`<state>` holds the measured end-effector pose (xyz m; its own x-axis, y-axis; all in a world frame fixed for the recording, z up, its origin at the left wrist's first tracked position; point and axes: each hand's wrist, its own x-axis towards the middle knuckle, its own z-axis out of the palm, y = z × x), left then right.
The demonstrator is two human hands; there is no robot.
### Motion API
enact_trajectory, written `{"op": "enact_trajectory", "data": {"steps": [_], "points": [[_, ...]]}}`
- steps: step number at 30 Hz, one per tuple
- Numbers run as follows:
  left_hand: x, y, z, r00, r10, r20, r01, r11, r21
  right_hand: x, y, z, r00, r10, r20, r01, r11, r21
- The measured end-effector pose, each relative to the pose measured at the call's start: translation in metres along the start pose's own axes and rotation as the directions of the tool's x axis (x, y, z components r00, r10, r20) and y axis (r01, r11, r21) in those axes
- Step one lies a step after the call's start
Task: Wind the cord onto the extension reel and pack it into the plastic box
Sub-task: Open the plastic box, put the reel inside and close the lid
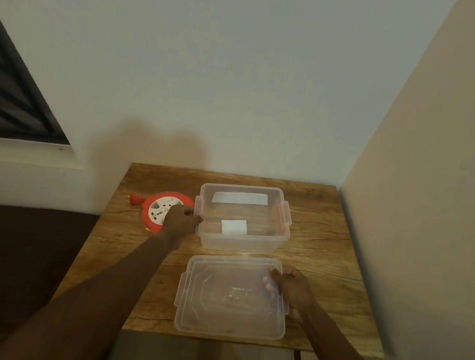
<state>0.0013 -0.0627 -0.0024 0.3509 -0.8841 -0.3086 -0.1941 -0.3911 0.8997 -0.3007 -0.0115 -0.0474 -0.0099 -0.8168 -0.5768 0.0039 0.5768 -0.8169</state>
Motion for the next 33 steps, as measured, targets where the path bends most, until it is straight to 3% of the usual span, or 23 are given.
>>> {"op": "enact_trajectory", "data": {"steps": [5,9,12,15,18,20,22,24,26,30,33], "points": [[0.006,-0.002,0.001,0.998,-0.013,-0.062,0.014,1.0,0.004,0.013,0.007,0.011,0.962,-0.15,-0.229,0.092,0.965,-0.244],[0.012,-0.001,0.001,0.997,-0.014,-0.074,0.017,0.999,0.035,0.016,0.006,0.01,0.918,-0.293,-0.267,0.142,0.873,-0.467],[0.015,-0.001,0.001,0.998,-0.002,-0.06,0.005,0.999,0.051,0.016,0.013,0.005,0.885,-0.416,-0.208,0.208,0.753,-0.624],[0.014,-0.003,-0.002,0.997,0.046,-0.067,-0.04,0.995,0.091,0.016,0.014,0.001,0.872,-0.453,-0.189,0.223,0.709,-0.669],[0.015,-0.008,-0.015,0.972,0.099,-0.212,-0.072,0.989,0.131,0.012,0.01,0.008,0.806,-0.567,-0.17,0.232,0.566,-0.791],[0.021,-0.013,-0.032,0.946,0.112,-0.304,-0.074,0.988,0.133,0.003,0.007,0.027,0.8,-0.6,-0.027,0.335,0.483,-0.809],[0.027,-0.02,-0.052,0.934,0.096,-0.344,-0.041,0.986,0.164,-0.008,0.003,0.059,0.837,-0.512,0.194,0.442,0.424,-0.79],[0.033,-0.027,-0.068,0.933,0.099,-0.347,-0.007,0.967,0.255,-0.014,-0.001,0.098,0.847,-0.381,0.37,0.521,0.459,-0.72],[0.036,-0.032,-0.076,0.938,0.082,-0.337,0.039,0.941,0.337,-0.016,-0.005,0.141,0.843,-0.302,0.445,0.533,0.575,-0.62],[0.04,-0.036,-0.079,0.941,-0.101,-0.322,0.161,0.973,0.165,-0.012,-0.021,0.218,0.87,-0.144,0.472,0.318,0.895,-0.312],[0.044,-0.045,-0.084,0.947,-0.128,-0.294,0.182,0.97,0.164,-0.001,-0.032,0.249,0.917,-0.202,0.345,0.291,0.929,-0.229]]}}
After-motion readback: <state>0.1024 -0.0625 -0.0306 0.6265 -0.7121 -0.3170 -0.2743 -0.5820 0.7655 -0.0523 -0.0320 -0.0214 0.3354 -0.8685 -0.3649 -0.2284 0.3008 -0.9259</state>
